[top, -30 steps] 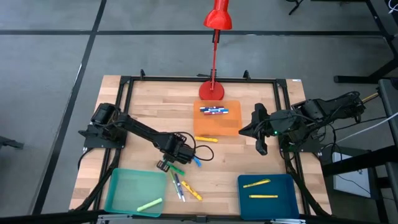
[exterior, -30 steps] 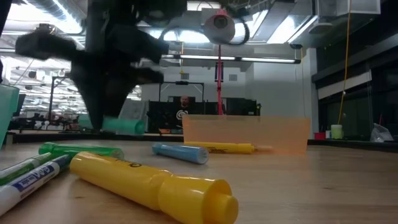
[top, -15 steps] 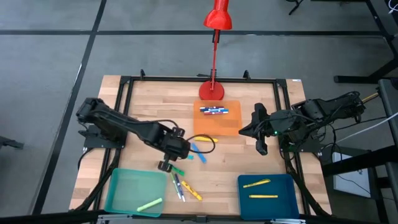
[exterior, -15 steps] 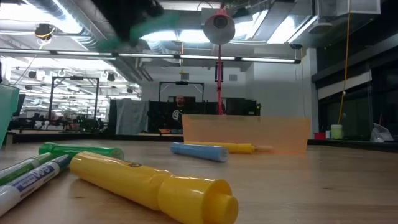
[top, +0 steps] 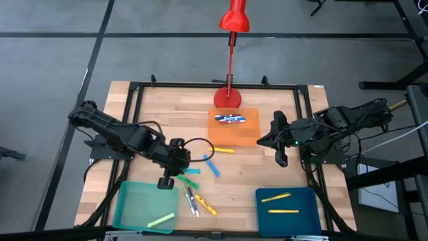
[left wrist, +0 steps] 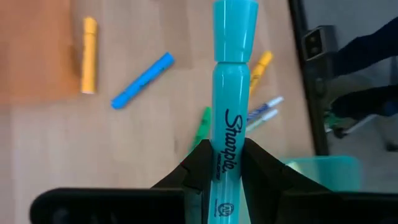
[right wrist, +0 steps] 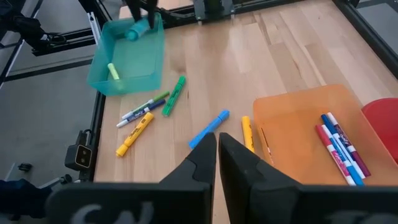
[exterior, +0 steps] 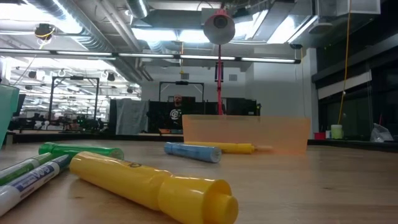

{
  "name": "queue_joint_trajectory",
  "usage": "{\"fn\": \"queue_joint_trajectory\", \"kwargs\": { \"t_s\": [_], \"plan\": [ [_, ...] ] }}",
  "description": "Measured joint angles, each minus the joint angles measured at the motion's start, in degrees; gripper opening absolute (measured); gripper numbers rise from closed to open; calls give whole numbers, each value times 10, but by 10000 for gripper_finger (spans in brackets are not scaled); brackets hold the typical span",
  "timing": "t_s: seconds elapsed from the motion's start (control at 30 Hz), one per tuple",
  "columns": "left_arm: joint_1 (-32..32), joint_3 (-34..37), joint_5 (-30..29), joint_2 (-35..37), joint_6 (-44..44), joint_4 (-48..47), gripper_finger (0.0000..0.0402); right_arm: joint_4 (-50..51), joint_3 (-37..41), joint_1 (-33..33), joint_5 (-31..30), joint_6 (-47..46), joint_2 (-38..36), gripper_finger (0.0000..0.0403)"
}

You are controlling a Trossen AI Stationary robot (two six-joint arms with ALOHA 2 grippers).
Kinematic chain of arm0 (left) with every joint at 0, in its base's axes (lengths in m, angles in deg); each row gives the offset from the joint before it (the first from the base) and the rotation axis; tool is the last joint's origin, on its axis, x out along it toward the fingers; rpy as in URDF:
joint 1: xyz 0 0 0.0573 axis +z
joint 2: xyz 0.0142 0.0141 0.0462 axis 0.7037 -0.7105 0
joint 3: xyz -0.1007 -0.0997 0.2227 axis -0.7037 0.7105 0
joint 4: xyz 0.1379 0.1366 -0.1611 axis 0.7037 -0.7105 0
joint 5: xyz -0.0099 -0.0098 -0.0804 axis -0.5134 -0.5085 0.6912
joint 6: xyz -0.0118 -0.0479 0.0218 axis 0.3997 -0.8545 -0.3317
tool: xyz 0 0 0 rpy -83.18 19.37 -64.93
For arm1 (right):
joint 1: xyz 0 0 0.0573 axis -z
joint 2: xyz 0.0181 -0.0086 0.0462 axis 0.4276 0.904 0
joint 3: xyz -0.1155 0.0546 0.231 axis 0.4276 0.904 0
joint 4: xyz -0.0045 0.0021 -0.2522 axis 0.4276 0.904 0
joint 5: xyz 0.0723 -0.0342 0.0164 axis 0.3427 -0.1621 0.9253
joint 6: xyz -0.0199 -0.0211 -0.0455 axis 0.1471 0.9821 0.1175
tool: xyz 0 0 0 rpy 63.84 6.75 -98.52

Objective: Pick & Place Markers
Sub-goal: Put the light blue highlighter pen into the green bin

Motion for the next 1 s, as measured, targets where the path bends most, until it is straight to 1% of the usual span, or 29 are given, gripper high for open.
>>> {"fn": "queue_joint_trajectory", "kwargs": {
  "t_s": [0.2, 0.4, 0.53, 1.0],
  "plan": [
    [-38, 0, 1, 8, -57, 0, 57, 0, 0, 0, 0, -1, 0, 21],
    [-67, 0, -1, 6, -71, 0, 57, 0, 0, 0, 0, -3, 0, 21],
    [-70, 0, -3, 6, -85, 0, 57, 0, 0, 0, 0, -4, 0, 21],
    [-75, 0, 21, 6, -117, -1, 57, 0, 0, 0, 0, -3, 0, 21]
  ]
}}
